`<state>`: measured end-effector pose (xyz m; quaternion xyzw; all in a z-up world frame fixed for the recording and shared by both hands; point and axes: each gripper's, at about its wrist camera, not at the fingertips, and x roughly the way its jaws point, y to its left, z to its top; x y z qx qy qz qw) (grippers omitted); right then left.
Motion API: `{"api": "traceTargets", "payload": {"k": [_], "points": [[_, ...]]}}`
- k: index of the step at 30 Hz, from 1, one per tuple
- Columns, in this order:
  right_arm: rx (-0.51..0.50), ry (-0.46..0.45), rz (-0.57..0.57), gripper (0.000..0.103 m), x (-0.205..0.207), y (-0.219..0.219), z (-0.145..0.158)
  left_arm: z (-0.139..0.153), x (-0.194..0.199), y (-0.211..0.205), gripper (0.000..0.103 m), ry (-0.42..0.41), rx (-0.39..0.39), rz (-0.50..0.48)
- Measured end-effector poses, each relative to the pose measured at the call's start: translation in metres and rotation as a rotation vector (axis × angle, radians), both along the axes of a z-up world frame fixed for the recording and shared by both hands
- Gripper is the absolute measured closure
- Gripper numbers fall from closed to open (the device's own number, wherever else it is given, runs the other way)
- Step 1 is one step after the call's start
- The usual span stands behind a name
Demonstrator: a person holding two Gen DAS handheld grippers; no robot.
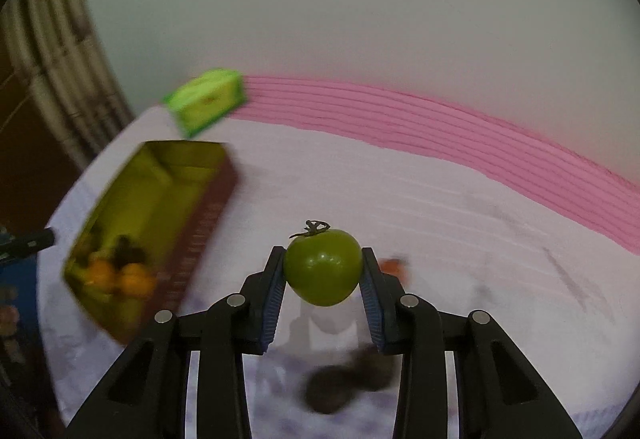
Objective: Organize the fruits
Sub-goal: 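Carry the green tomato into the tin tray and open the right gripper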
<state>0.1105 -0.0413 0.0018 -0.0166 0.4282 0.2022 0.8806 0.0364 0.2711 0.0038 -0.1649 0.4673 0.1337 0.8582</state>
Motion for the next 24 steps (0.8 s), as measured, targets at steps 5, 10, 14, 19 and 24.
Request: {"api": "traceTargets", "payload": {"k": [5, 10, 14, 19, 24], "points": [[0.037, 0.015, 0.132, 0.066, -0.016, 0.053, 0.007, -0.002, -0.003, 0.011, 0.004, 0.018, -0.007, 0.055], [0.040, 0.036, 0.227, 0.066, -0.035, 0.094, 0.001, -0.002, -0.007, 0.020, 0.004, 0.031, -0.018, 0.087], [0.023, 0.061, 0.273, 0.066, -0.043, 0.112, -0.005, -0.006, -0.008, 0.027, 0.004, 0.053, -0.030, 0.110], [0.004, 0.089, 0.303, 0.066, -0.045, 0.126, -0.018, -0.009, -0.008, 0.032, 0.004, 0.058, -0.051, 0.125], [-0.013, 0.106, 0.330, 0.066, -0.047, 0.136, -0.027, -0.010, -0.008, 0.034, 0.004, 0.060, -0.057, 0.134]]}}
